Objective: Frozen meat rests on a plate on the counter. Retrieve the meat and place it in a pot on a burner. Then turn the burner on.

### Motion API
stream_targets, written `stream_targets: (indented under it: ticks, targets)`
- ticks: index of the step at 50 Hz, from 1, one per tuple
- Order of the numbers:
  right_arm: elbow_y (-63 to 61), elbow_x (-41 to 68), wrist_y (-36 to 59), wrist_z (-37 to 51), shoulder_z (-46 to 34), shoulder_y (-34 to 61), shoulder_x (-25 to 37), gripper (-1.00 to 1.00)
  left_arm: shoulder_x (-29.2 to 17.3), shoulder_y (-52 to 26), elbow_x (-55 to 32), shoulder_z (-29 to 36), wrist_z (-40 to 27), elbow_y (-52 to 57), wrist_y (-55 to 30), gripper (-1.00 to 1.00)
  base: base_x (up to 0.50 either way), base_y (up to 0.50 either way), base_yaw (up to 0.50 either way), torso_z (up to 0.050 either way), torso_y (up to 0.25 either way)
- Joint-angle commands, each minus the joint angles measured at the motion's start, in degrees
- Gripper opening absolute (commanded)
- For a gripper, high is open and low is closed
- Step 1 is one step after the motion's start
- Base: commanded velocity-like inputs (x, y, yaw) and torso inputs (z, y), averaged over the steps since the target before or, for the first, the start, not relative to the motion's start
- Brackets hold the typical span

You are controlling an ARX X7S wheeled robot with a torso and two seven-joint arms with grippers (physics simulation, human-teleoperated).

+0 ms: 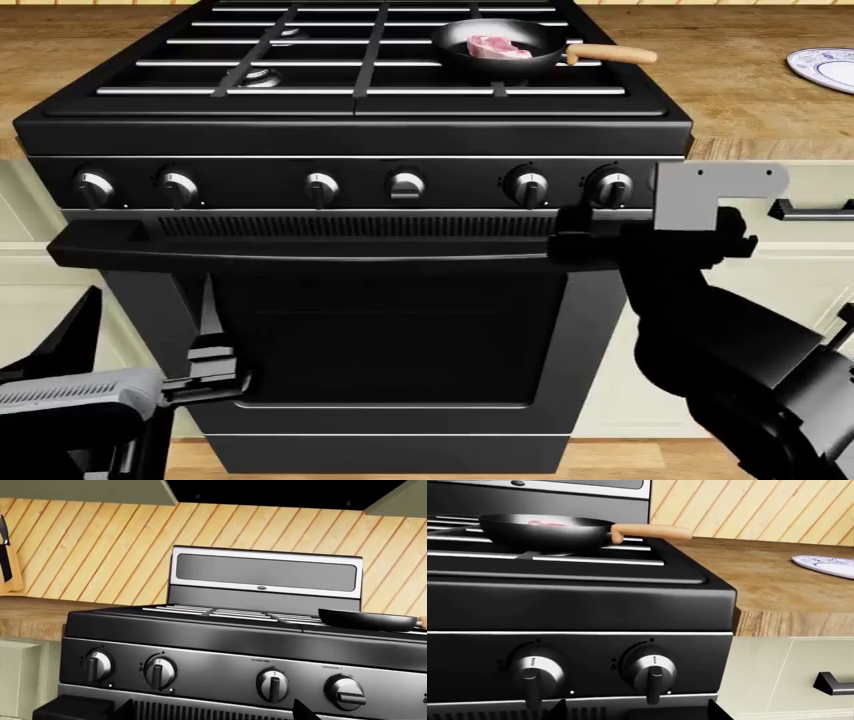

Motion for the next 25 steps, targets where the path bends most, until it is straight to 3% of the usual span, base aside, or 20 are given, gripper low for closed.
stream_targets:
  ticks: [1, 25]
  targets:
    - [3.5, -1.6, 0.3, -1.5, -1.2, 2.4, -1.1, 1.0, -0.1, 0.3, -0.6, -0.3, -0.1, -0.1, 0.3, 1.0, 0.0, 0.0, 0.0, 0.0, 0.0]
    - [15.9, -4.5, -1.1, -7.3, -3.3, 6.1, -4.1, 1.0, 0.0, -0.1, -0.9, -0.3, -0.3, -1.1, 0.4, 1.0, 0.0, 0.0, 0.0, 0.0, 0.0]
